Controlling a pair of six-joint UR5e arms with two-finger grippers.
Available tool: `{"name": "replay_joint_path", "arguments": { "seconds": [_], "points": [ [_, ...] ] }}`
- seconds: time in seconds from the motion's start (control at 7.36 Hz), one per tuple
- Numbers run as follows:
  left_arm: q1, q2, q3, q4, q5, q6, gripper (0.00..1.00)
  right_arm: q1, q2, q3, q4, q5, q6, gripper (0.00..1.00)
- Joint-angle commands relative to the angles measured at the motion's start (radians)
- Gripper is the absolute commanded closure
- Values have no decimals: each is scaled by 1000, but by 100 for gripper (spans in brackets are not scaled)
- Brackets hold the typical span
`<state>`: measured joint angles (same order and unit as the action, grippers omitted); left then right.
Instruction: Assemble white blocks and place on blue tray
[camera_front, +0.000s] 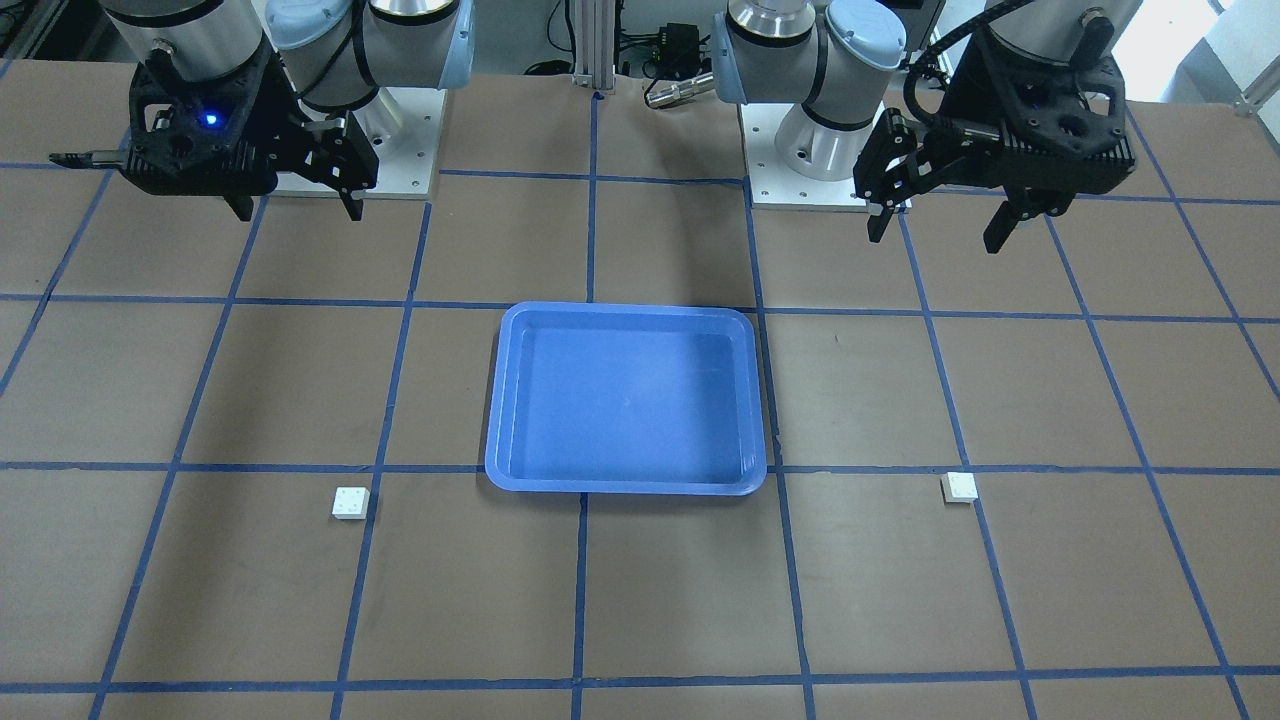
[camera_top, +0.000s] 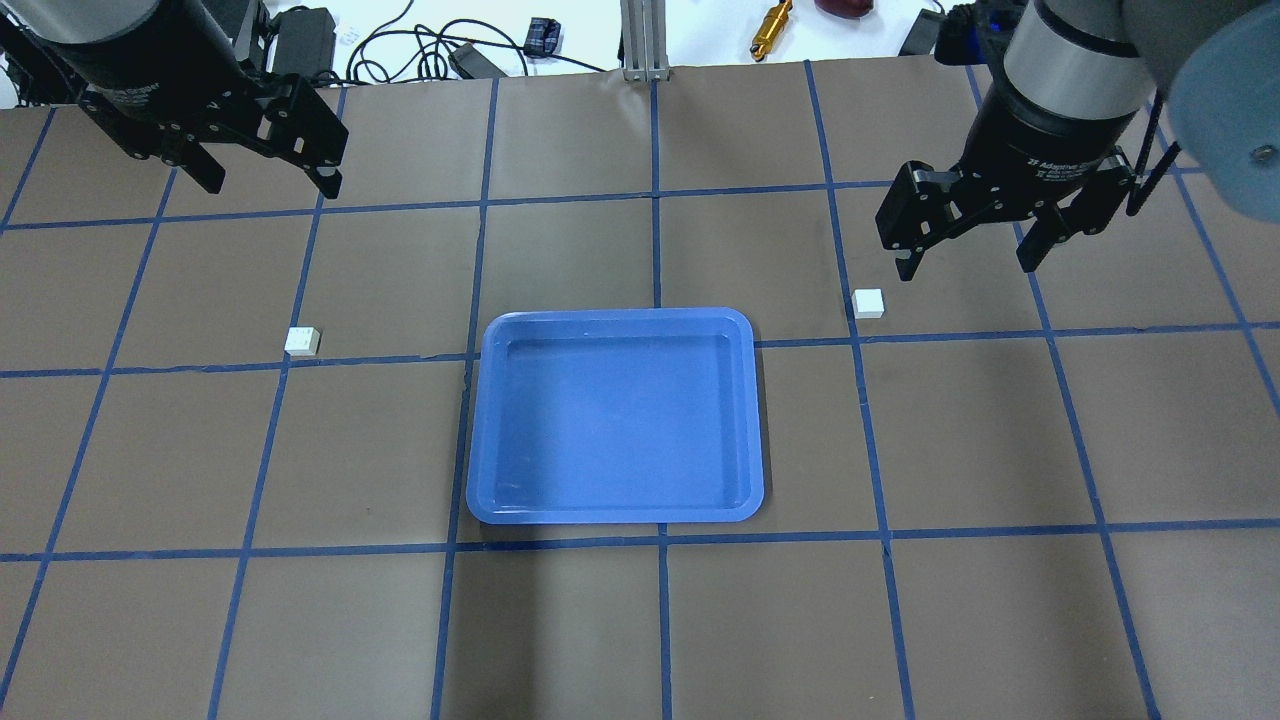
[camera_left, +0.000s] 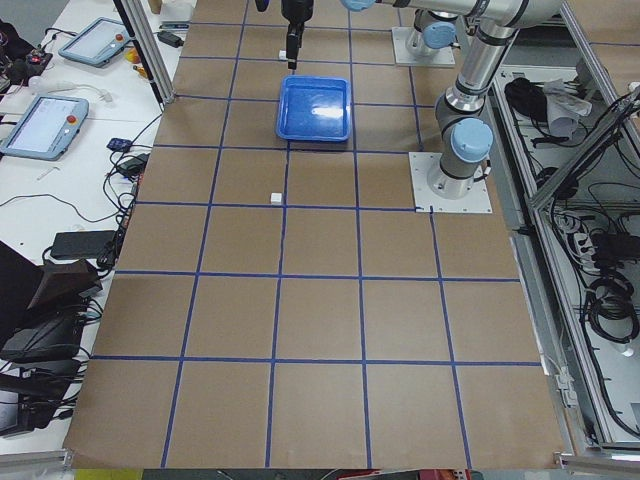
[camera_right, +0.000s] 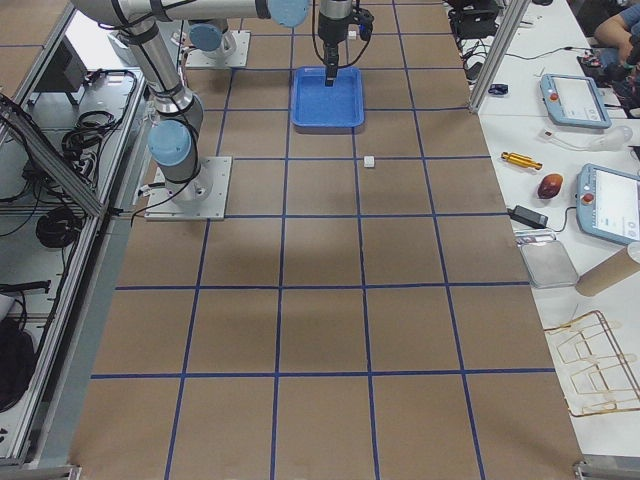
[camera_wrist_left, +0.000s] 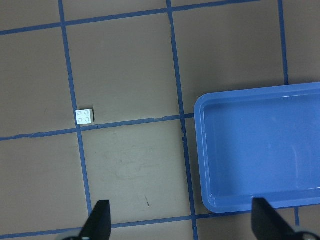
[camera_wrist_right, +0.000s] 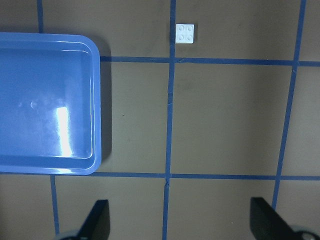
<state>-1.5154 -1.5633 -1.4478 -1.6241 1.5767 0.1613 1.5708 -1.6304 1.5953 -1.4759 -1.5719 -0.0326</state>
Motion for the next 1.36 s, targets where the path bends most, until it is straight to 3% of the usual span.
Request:
{"name": "replay_joint_path", "arguments": {
  "seconds": [0.0,0.41,0.81,1.22],
  "points": [
    [13,-10,-3,10,5,4,0,0,0,0,-3,0,-4,0],
    [150,-124,-37,62,-1,38,0,0,1,2,-1,0,-4,0],
    [161,-269,-162,332,9,46,0,-5,3,2,0,-2,-12,0],
    [239,-355,-201,448,12,99,0,-41,7,3,-18,0,-129,0]
  ]
}}
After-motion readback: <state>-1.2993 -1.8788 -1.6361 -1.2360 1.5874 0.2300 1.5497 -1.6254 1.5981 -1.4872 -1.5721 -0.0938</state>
